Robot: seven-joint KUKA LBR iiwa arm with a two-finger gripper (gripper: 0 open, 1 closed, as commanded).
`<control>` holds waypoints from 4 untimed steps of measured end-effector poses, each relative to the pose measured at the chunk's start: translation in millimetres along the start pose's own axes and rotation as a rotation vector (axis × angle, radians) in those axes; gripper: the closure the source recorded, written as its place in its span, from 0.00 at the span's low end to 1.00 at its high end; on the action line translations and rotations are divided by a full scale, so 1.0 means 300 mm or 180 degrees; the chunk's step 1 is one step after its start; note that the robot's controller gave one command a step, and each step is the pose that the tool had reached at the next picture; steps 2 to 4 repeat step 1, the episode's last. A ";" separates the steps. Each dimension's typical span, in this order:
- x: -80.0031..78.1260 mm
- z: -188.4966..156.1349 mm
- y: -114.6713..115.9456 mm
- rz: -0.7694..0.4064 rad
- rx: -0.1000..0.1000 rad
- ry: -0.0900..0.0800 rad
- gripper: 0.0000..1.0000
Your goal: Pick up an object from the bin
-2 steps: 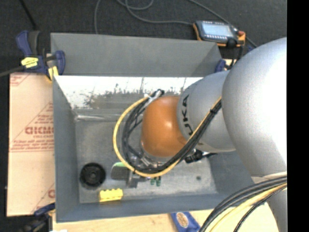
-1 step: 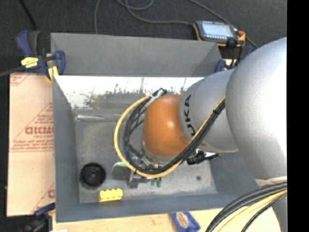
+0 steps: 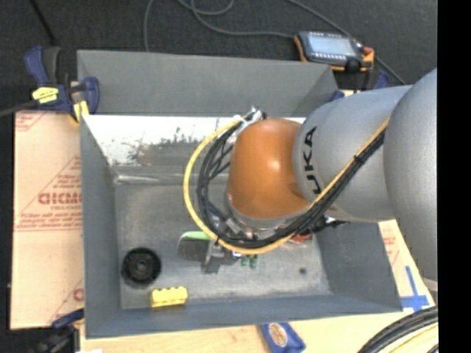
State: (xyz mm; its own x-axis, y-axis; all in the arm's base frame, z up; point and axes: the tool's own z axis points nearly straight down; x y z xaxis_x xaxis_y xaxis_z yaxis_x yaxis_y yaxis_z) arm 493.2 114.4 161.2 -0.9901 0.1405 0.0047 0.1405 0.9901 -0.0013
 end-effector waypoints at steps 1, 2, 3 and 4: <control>-0.016 -0.226 -0.038 0.0059 -0.0001 -0.0007 1.00; -0.016 -0.226 -0.038 0.0059 -0.0001 -0.0007 1.00; -0.016 -0.226 -0.038 0.0059 -0.0001 -0.0007 1.00; -0.016 -0.226 -0.038 0.0059 -0.0001 -0.0007 1.00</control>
Offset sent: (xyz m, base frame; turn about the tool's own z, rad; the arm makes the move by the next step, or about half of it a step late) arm -0.0028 -0.0088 0.1529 0.0288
